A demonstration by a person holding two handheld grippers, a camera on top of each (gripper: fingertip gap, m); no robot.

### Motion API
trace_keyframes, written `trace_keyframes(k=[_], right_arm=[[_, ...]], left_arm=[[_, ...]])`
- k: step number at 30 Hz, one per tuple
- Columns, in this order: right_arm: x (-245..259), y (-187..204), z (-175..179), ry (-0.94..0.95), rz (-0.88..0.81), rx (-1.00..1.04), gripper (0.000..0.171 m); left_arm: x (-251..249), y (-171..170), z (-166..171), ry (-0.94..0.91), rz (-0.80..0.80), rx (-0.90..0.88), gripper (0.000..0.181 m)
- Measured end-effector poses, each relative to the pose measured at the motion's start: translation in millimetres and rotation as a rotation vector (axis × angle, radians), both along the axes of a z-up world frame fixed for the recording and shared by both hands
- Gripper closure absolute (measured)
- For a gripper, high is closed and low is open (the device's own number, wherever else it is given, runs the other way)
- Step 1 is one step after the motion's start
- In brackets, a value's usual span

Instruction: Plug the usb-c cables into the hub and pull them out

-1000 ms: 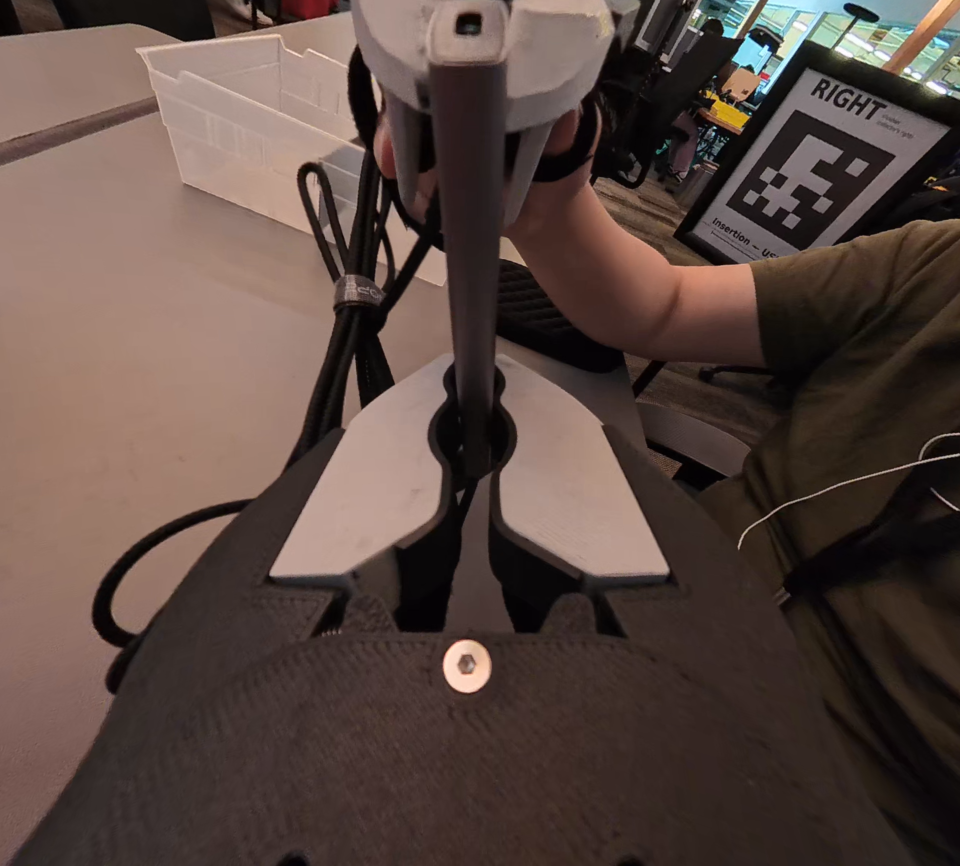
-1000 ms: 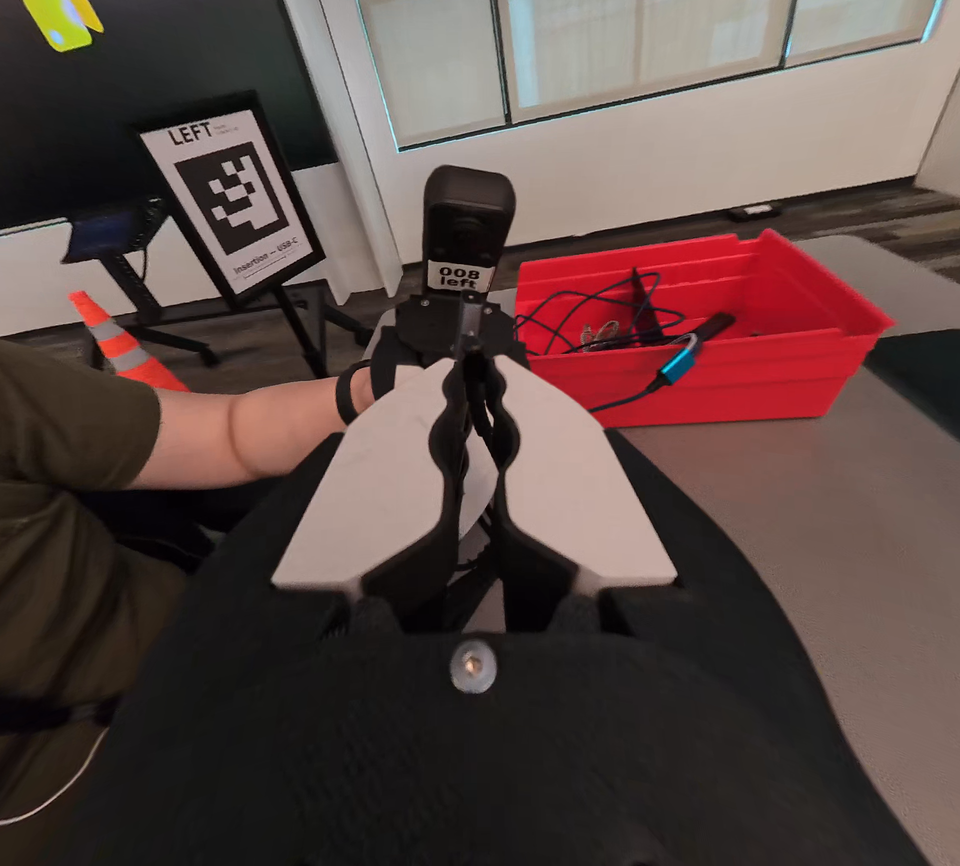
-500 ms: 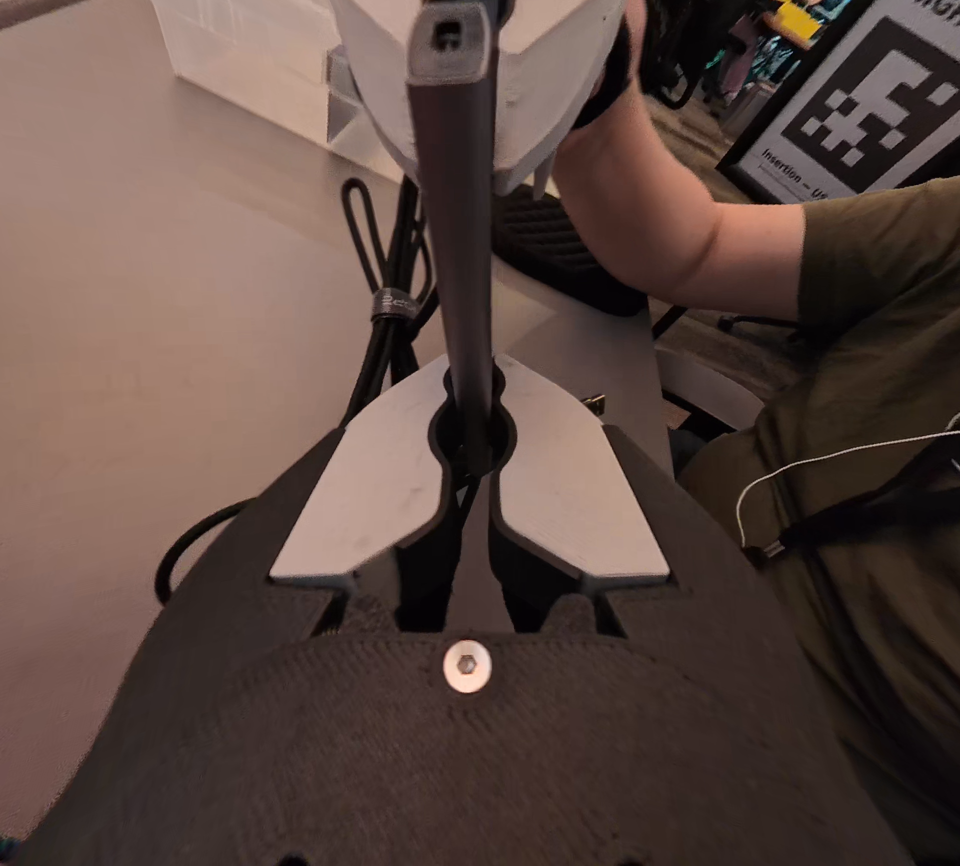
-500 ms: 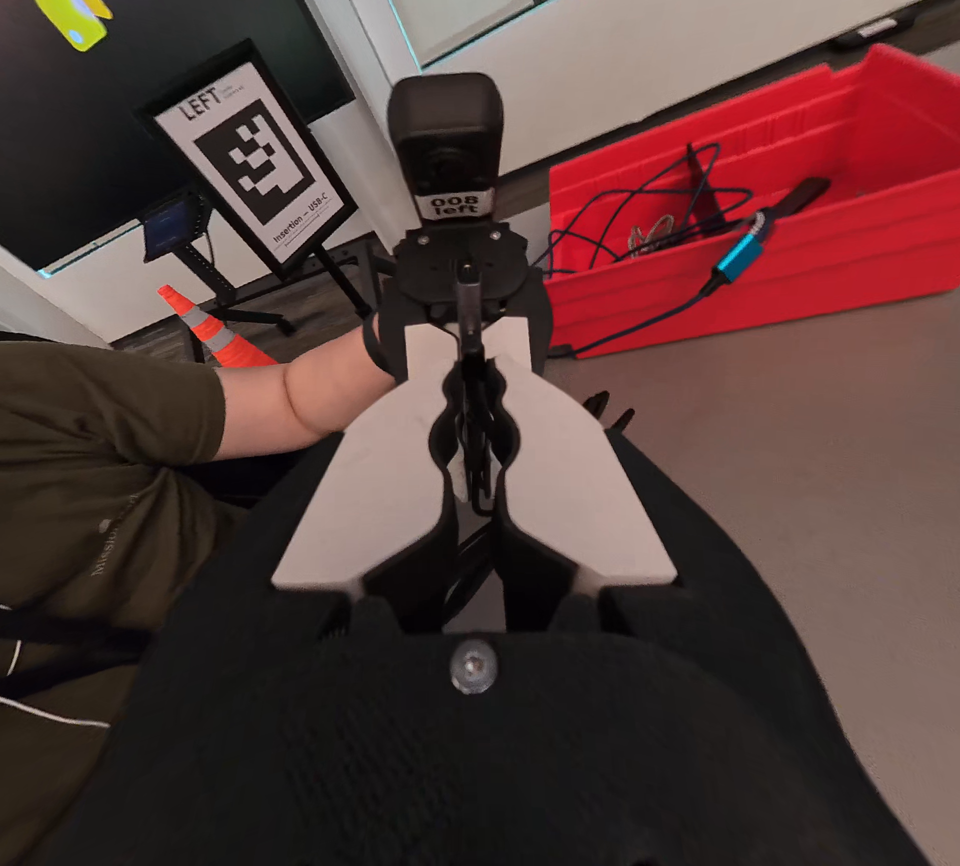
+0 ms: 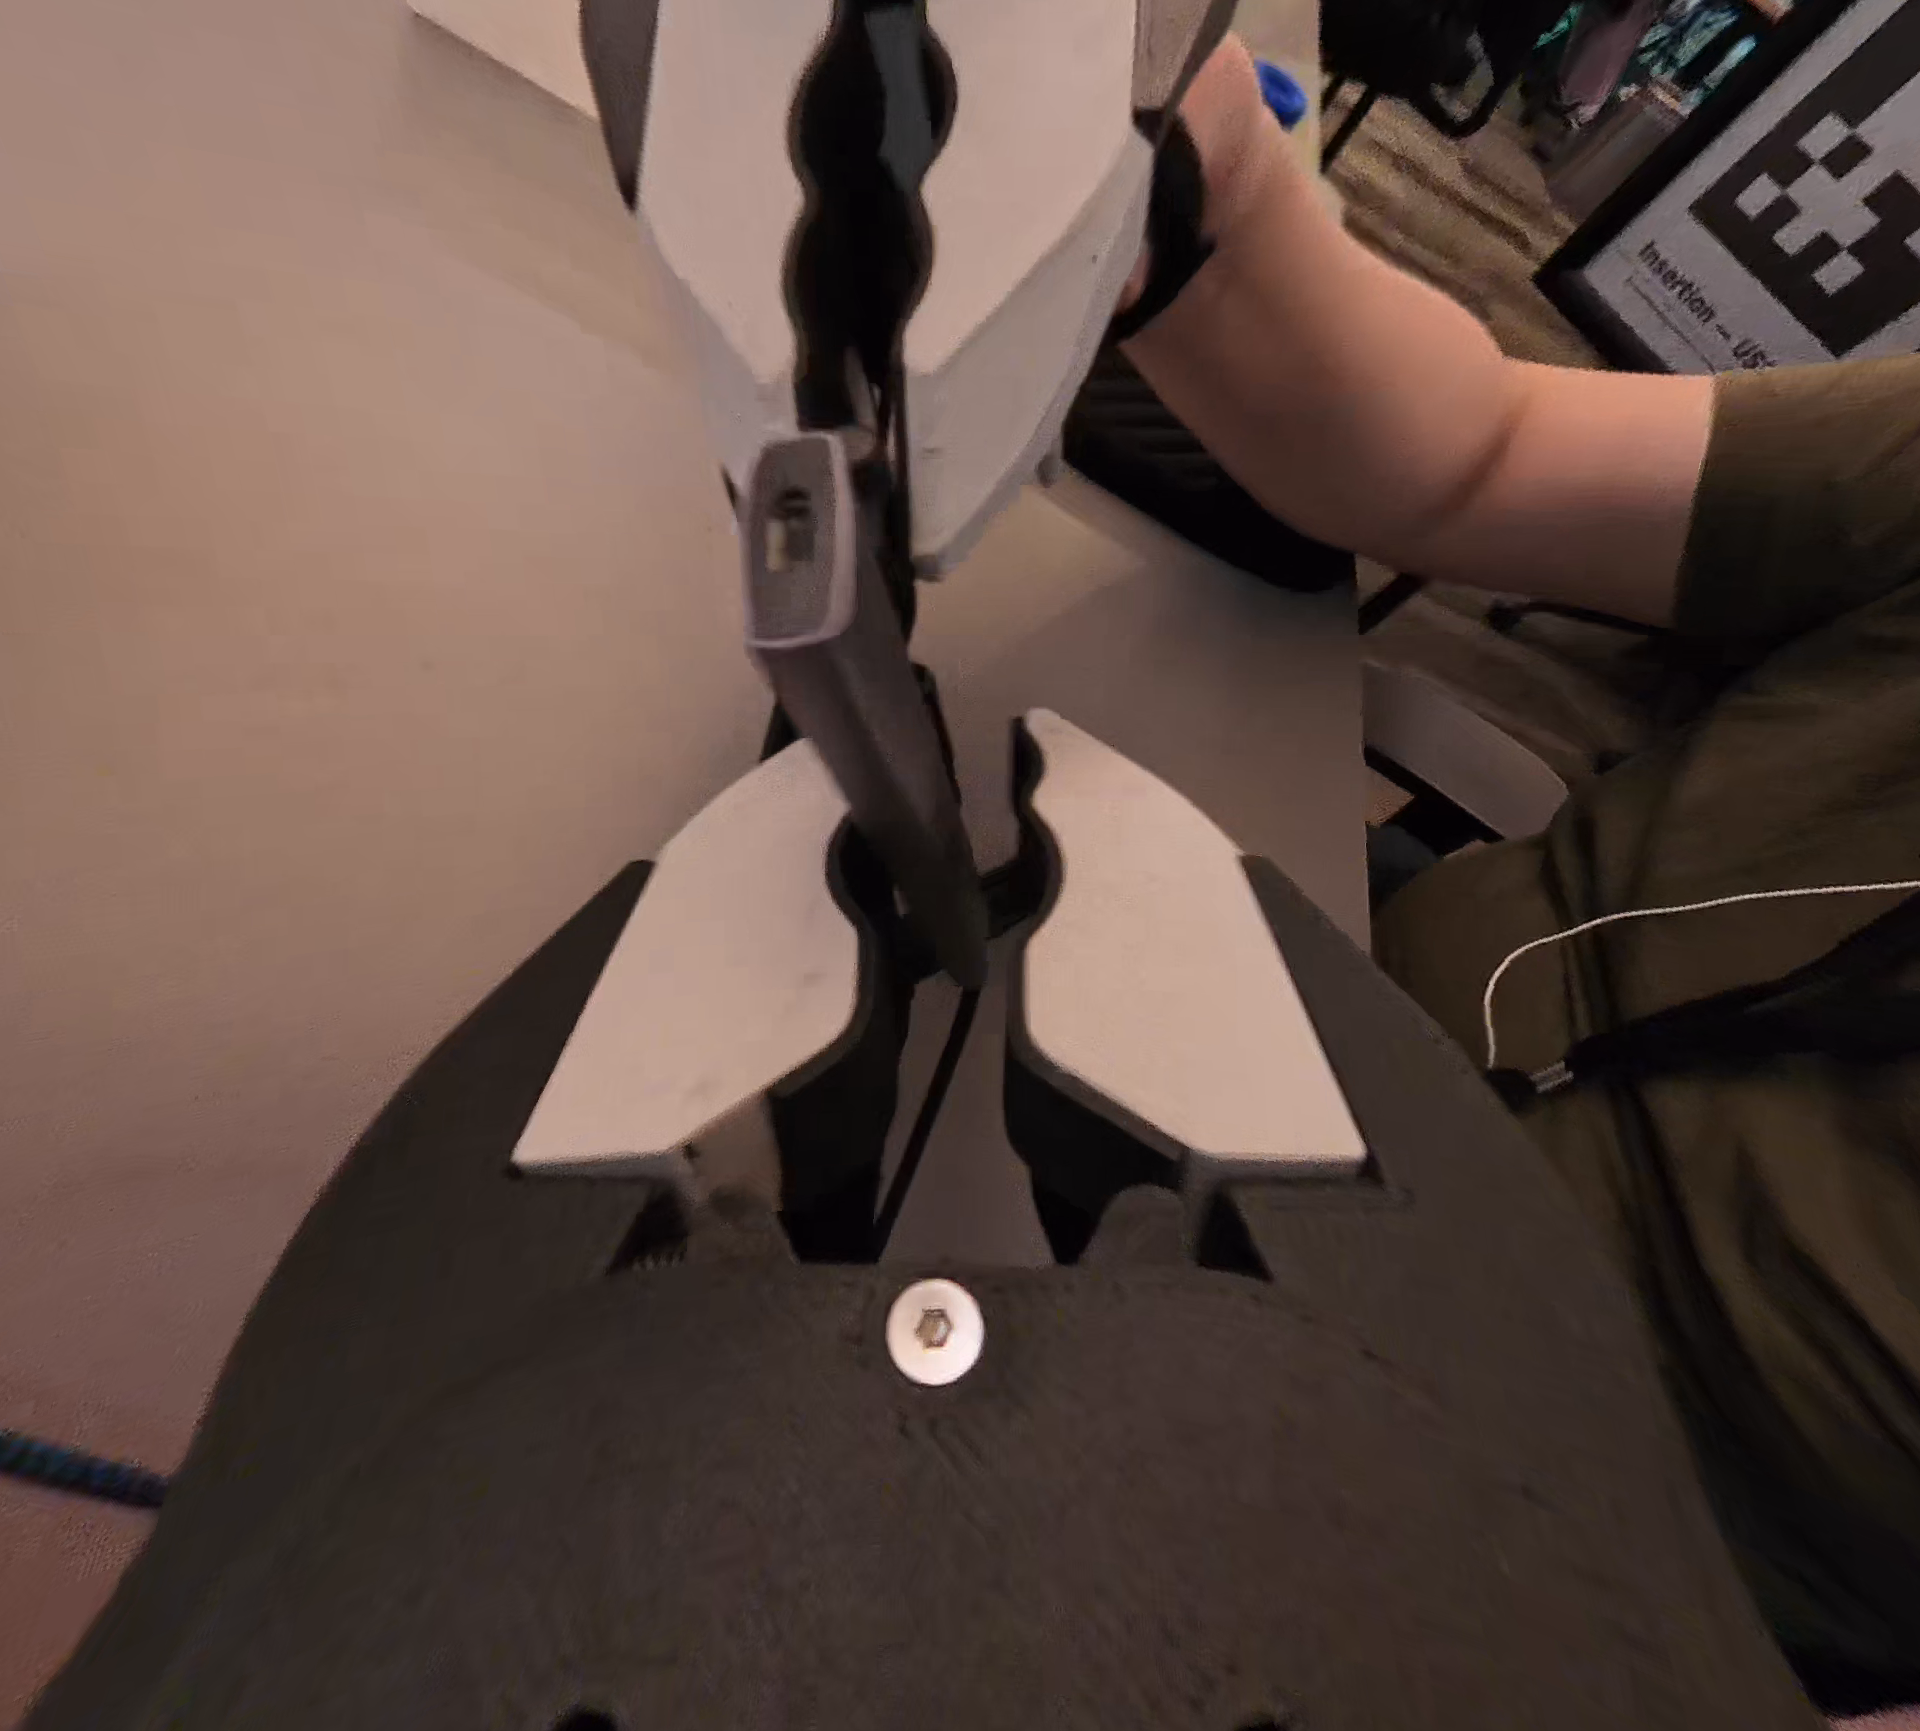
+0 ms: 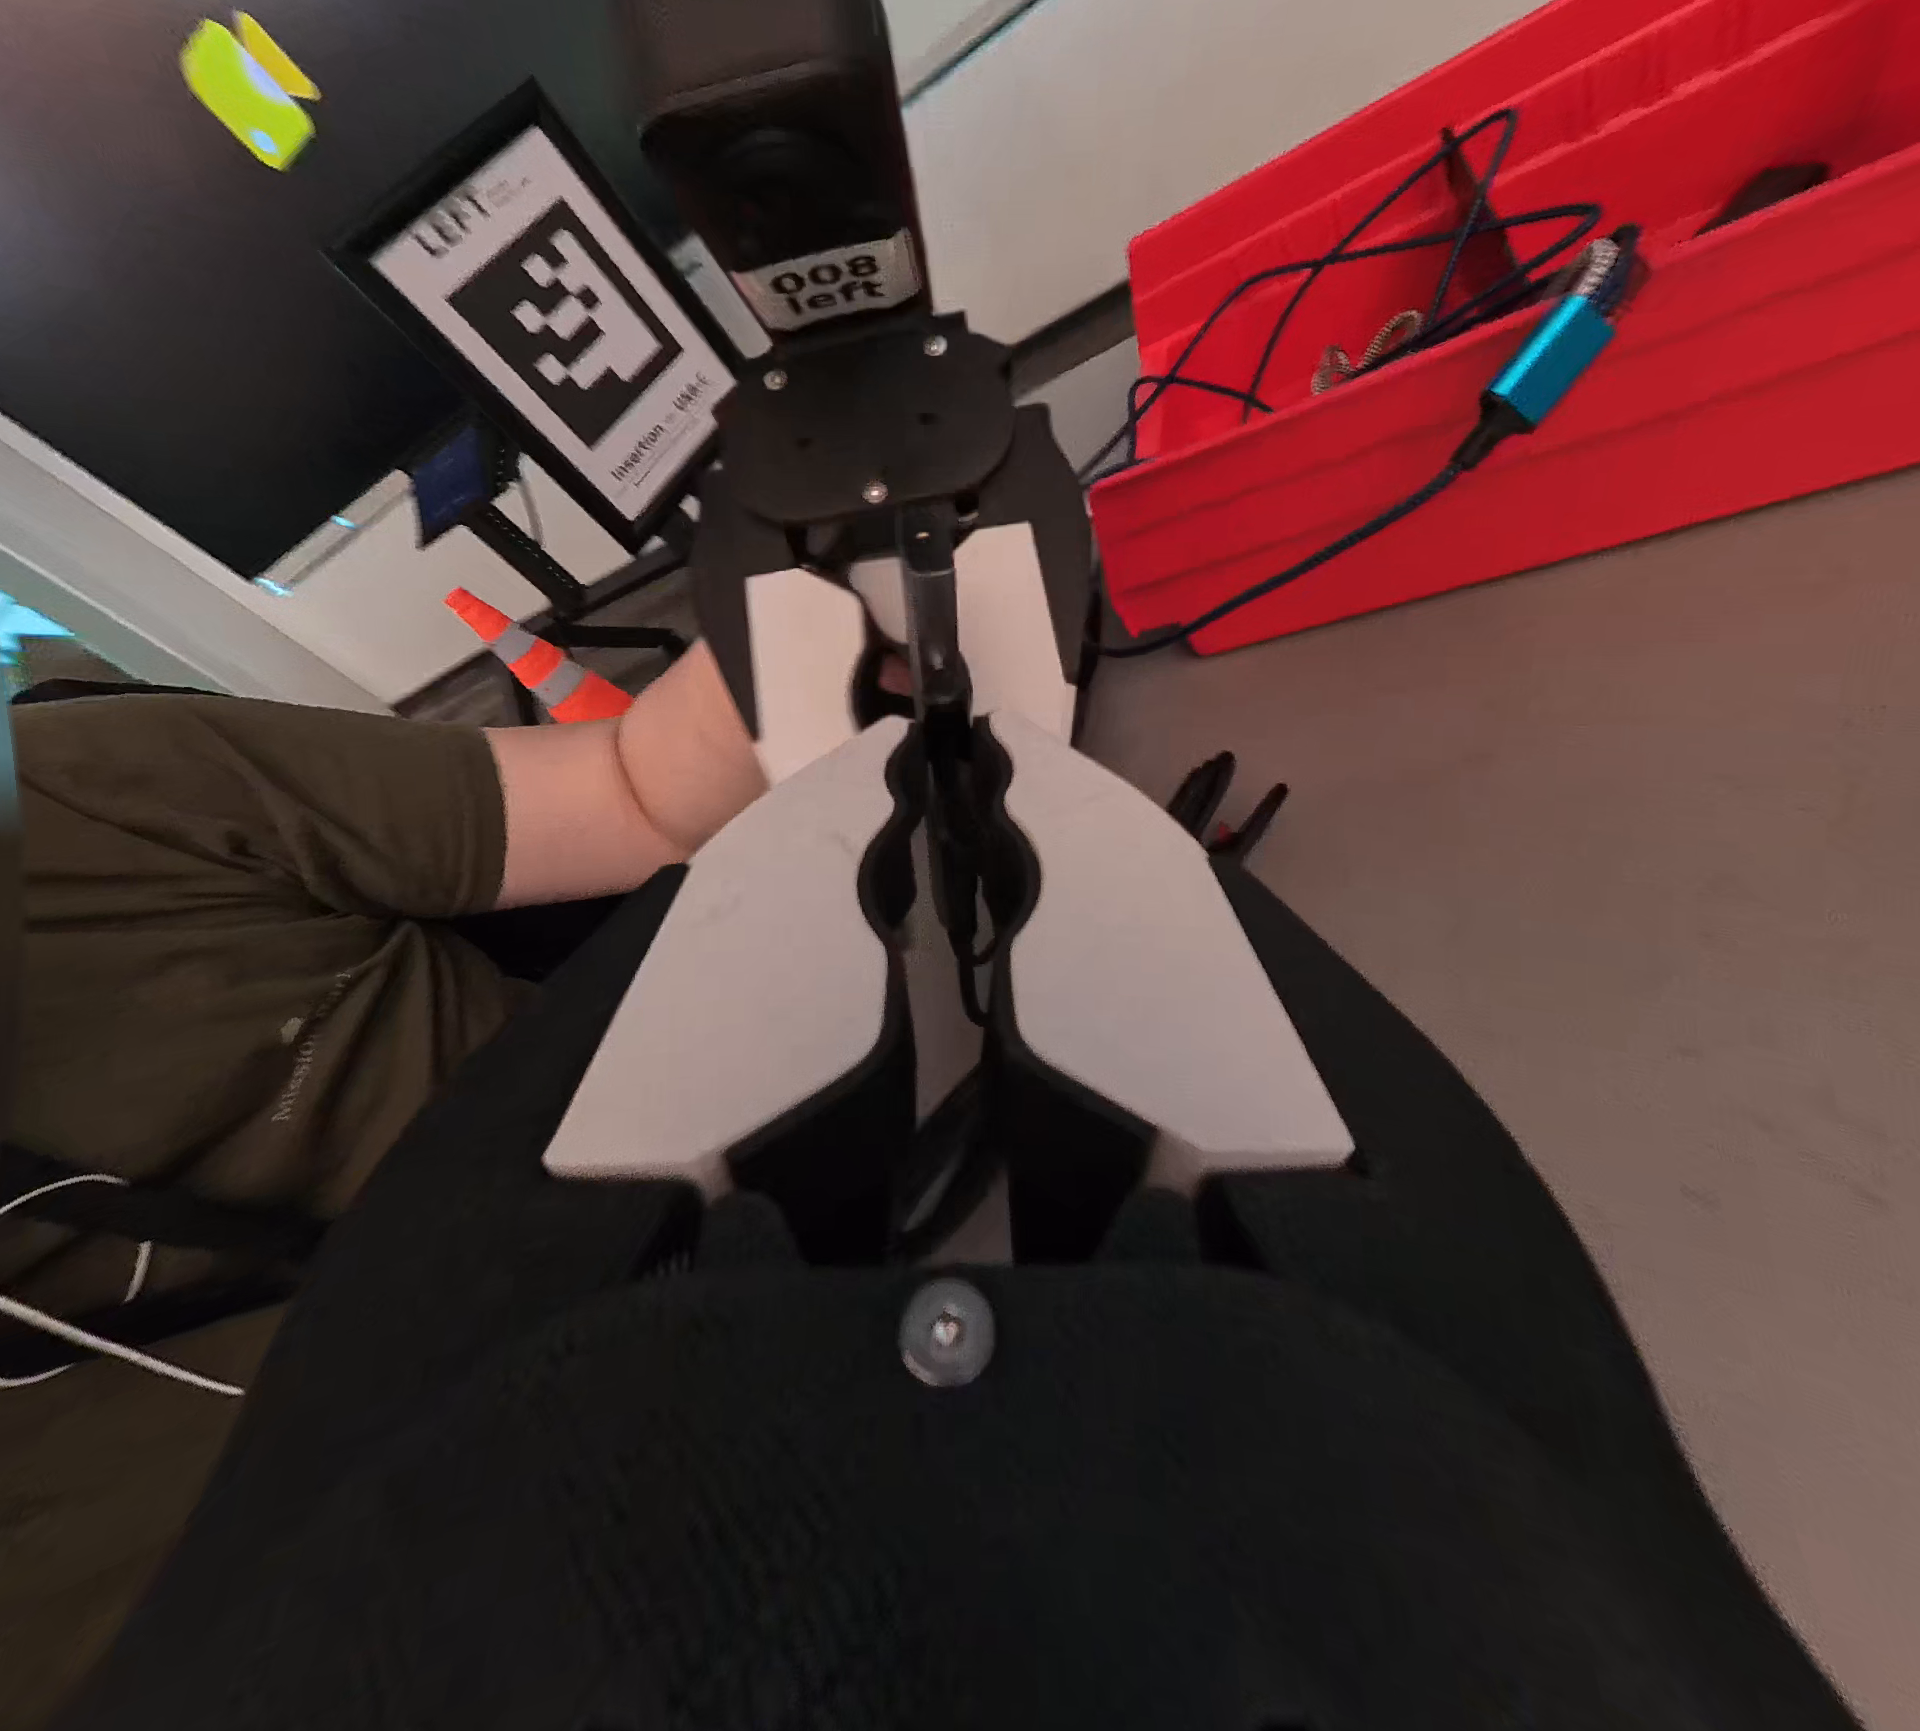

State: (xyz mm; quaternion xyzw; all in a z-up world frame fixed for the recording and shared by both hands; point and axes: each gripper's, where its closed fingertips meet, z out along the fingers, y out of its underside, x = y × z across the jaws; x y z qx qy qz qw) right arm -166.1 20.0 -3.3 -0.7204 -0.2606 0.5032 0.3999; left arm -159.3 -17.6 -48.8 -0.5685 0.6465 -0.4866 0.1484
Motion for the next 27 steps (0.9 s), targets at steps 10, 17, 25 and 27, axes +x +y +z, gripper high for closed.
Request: trace_keyframes(k=[10, 17, 25, 27], right_arm=[[-19, -7, -11, -0.065, 0.065, 0.042, 0.162], [-17, -9, -10, -0.081, 0.078, 0.058, 0.162], [-18, -10, -14, -0.092, 0.093, 0.074, 0.162], [-19, -12, -13, -0.086, 0.101, 0.073, 0.162]], left_arm=[[-8, -5, -15, 0.137, -0.055, 0.041, 0.174], [-7, -8, -14, 0.148, -0.062, 0.031, 0.174], [-10, -9, -17, 0.193, -0.068, 0.019, 0.174], [-11, -9, -17, 0.196, -0.077, 0.039, 0.174]])
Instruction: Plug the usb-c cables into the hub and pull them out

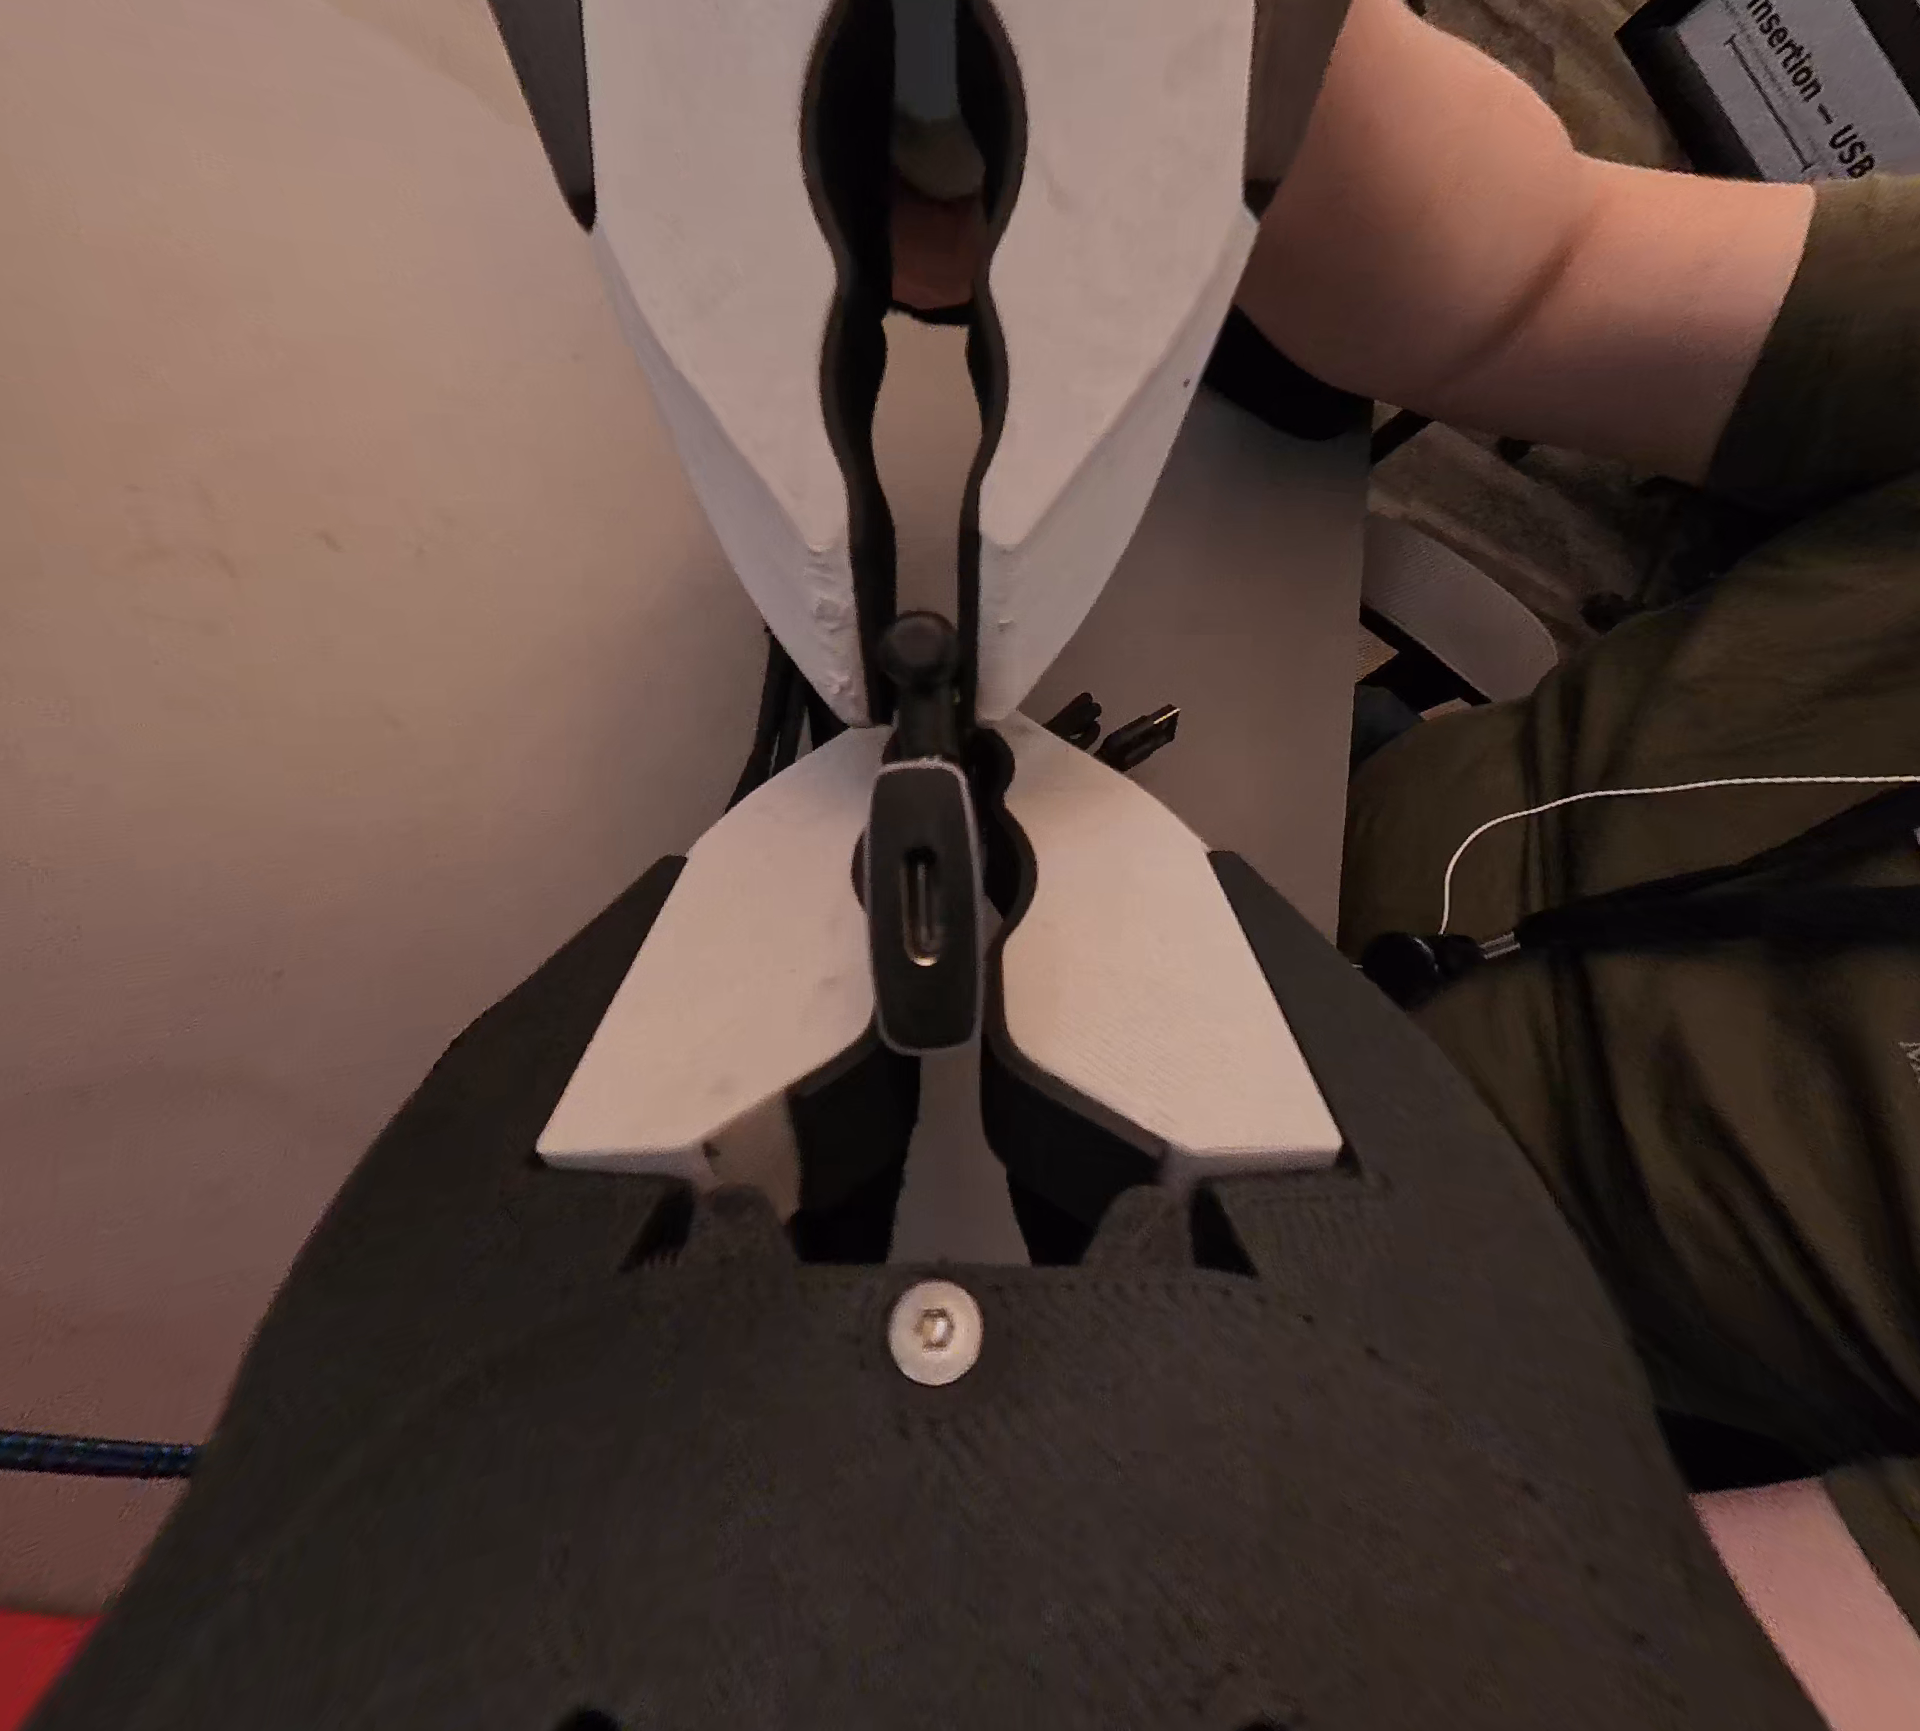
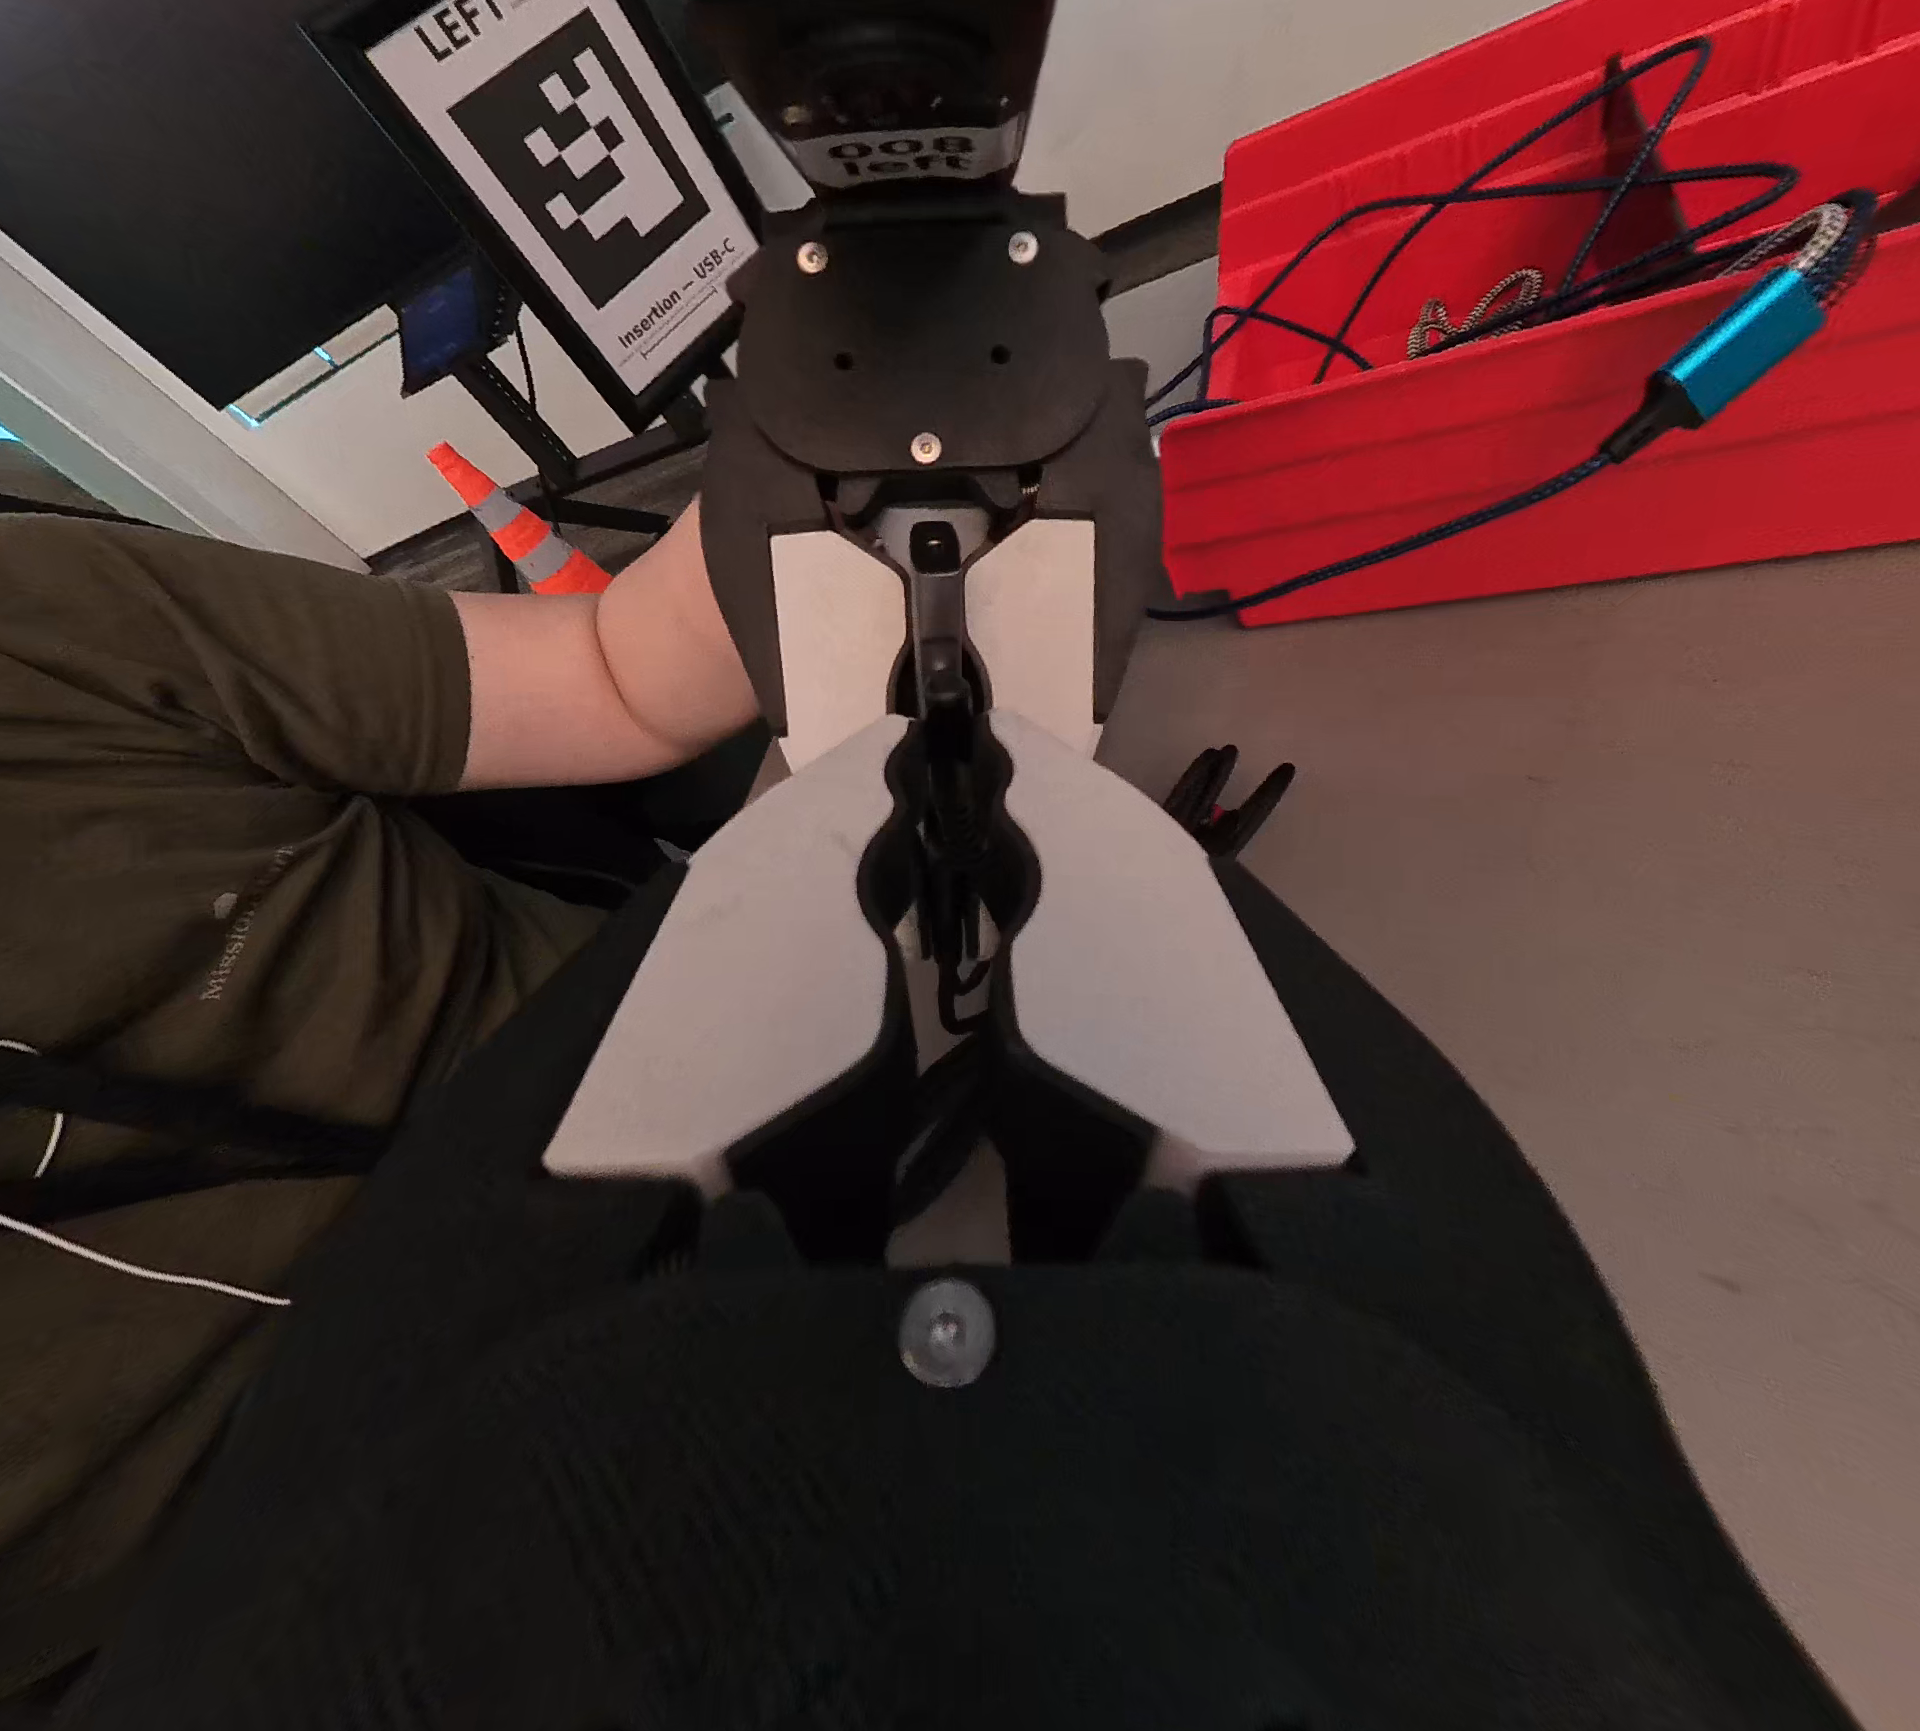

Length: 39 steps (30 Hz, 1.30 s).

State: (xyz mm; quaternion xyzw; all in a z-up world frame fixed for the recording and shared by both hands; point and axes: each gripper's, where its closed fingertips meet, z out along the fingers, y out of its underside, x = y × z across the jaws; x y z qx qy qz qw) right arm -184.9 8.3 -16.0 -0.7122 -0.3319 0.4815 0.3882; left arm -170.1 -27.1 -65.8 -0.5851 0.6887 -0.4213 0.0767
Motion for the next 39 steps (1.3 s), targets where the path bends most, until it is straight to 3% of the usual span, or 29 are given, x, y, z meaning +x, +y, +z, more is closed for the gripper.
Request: trace_keyframes(k=[39], right_arm=[[-9.3, -0.5, 1.3, 0.004, -0.02, 0.11, 0.162]], left_arm=[[-1.6, -0.7, 1.1, -0.016, -0.032, 0.012, 0.175]])
